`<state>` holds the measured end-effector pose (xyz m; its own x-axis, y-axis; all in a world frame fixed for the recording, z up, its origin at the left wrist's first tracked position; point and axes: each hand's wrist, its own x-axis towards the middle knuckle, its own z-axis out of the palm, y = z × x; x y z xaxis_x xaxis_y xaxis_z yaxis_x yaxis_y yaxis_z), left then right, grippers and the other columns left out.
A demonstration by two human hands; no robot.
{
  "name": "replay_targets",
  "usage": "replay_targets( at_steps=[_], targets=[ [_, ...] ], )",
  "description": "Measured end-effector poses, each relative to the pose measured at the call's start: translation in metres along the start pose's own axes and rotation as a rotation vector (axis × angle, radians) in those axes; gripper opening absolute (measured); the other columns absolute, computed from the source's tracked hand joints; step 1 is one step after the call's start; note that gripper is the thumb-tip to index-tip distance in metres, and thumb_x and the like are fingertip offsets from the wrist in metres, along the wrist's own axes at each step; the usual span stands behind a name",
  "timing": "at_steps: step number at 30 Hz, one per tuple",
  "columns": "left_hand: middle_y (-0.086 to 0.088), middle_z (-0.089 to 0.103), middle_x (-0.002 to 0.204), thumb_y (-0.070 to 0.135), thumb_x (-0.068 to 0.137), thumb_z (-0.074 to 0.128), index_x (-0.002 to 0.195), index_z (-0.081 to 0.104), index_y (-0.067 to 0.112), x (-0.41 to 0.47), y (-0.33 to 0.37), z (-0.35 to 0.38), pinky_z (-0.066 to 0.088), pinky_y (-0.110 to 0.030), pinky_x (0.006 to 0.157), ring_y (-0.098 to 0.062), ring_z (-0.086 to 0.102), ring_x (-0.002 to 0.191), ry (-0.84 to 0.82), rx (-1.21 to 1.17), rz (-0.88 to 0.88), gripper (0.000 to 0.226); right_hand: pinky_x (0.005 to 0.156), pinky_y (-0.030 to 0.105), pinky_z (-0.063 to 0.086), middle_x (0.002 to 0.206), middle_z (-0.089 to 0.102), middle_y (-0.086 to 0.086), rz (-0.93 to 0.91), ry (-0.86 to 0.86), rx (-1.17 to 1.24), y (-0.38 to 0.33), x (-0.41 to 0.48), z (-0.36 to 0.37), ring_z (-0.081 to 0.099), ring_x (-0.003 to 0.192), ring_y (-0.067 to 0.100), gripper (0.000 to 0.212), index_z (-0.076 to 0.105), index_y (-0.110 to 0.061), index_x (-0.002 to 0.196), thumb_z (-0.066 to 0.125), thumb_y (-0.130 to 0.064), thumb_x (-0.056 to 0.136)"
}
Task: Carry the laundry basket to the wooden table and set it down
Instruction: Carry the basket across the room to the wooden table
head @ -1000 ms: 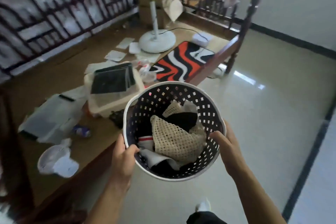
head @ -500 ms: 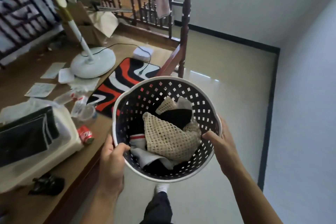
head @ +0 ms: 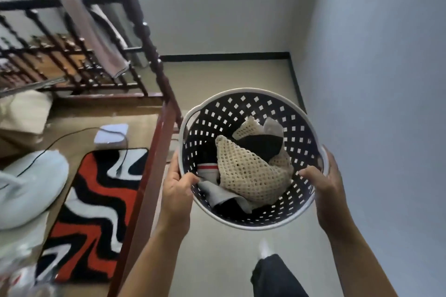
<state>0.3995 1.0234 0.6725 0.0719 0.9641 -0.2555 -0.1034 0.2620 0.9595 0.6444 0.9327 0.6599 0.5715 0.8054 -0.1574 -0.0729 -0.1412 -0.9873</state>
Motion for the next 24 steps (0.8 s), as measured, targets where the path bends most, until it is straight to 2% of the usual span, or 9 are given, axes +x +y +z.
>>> replay_targets(
  at_steps=[4, 6, 9, 14, 18, 21, 23, 24],
  targets=[
    [-0.006, 0.074, 0.121, -0.021, 0.082, 0.037, 0.140, 0.057, 0.023, 0.078, 0.002, 0.054, 0.060, -0.028, 0.078, -0.022, 0.071, 0.111, -0.063, 0.018, -0.012, 0.075, 0.097, 0.049, 0.059, 0.129, 0.069, 0.005, 0.017, 0.043, 0.029, 0.006, 0.086, -0.004, 0.066, 0.121, 0.026, 0.071, 0.056, -0.023, 0.140, 0.059, -0.013, 0.070],
    [-0.006, 0.075, 0.117, -0.021, 0.083, 0.036, 0.140, 0.057, 0.022, 0.116, 0.006, 0.077, 0.059, -0.025, 0.074, -0.023, 0.072, 0.108, -0.046, 0.035, -0.023, 0.074, 0.097, 0.048, 0.059, 0.129, 0.069, 0.004, 0.039, 0.023, 0.044, 0.004, 0.133, -0.004, 0.067, 0.122, 0.024, 0.071, 0.057, -0.023, 0.140, 0.058, -0.012, 0.070],
    [-0.012, 0.072, 0.121, -0.020, 0.081, 0.037, 0.137, 0.059, 0.025, 0.168, 0.024, 0.103, 0.060, -0.030, 0.077, -0.029, 0.070, 0.111, -0.025, 0.034, -0.022, 0.075, 0.088, 0.034, 0.062, 0.120, 0.072, -0.006, 0.055, -0.022, 0.040, -0.012, 0.202, 0.003, 0.069, 0.113, 0.014, 0.067, 0.058, -0.032, 0.135, 0.058, -0.014, 0.070],
    [-0.016, 0.071, 0.117, -0.019, 0.082, 0.037, 0.133, 0.061, 0.026, 0.250, 0.053, 0.124, 0.060, -0.034, 0.072, -0.033, 0.069, 0.105, 0.075, -0.025, -0.014, 0.072, 0.096, 0.042, 0.060, 0.130, 0.066, -0.001, 0.030, -0.144, 0.006, -0.051, 0.312, 0.040, 0.065, 0.120, 0.017, 0.077, 0.048, -0.028, 0.147, 0.060, -0.018, 0.072],
    [-0.011, 0.074, 0.109, -0.017, 0.084, 0.038, 0.130, 0.063, 0.027, 0.316, 0.067, 0.128, 0.061, -0.031, 0.068, -0.026, 0.073, 0.095, 0.165, -0.100, -0.028, 0.069, 0.088, 0.033, 0.063, 0.127, 0.066, -0.001, -0.011, -0.230, -0.017, -0.071, 0.395, 0.085, 0.068, 0.114, 0.013, 0.077, 0.048, -0.024, 0.147, 0.059, -0.016, 0.071],
    [-0.008, 0.074, 0.118, -0.018, 0.082, 0.037, 0.134, 0.062, 0.030, 0.380, 0.072, 0.130, 0.060, -0.034, 0.077, -0.026, 0.071, 0.106, 0.218, -0.113, -0.020, 0.074, 0.078, 0.021, 0.061, 0.123, 0.068, 0.000, -0.013, -0.286, -0.011, -0.076, 0.459, 0.124, 0.068, 0.110, 0.009, 0.077, 0.049, -0.021, 0.146, 0.058, -0.014, 0.070],
    [-0.007, 0.073, 0.120, -0.018, 0.081, 0.037, 0.132, 0.063, 0.034, 0.430, 0.076, 0.132, 0.057, -0.038, 0.081, -0.027, 0.069, 0.108, 0.234, -0.110, -0.008, 0.077, 0.079, 0.024, 0.062, 0.124, 0.068, 0.001, -0.008, -0.303, -0.028, -0.077, 0.504, 0.152, 0.070, 0.108, 0.008, 0.078, 0.048, -0.020, 0.147, 0.057, -0.014, 0.069],
    [-0.007, 0.073, 0.119, -0.017, 0.080, 0.037, 0.129, 0.064, 0.037, 0.456, 0.079, 0.133, 0.057, -0.037, 0.078, -0.027, 0.069, 0.106, 0.239, -0.107, -0.008, 0.078, 0.081, 0.028, 0.062, 0.125, 0.068, 0.002, -0.007, -0.308, -0.038, -0.079, 0.525, 0.166, 0.070, 0.110, 0.011, 0.079, 0.048, -0.020, 0.147, 0.057, -0.014, 0.069]
  ],
)
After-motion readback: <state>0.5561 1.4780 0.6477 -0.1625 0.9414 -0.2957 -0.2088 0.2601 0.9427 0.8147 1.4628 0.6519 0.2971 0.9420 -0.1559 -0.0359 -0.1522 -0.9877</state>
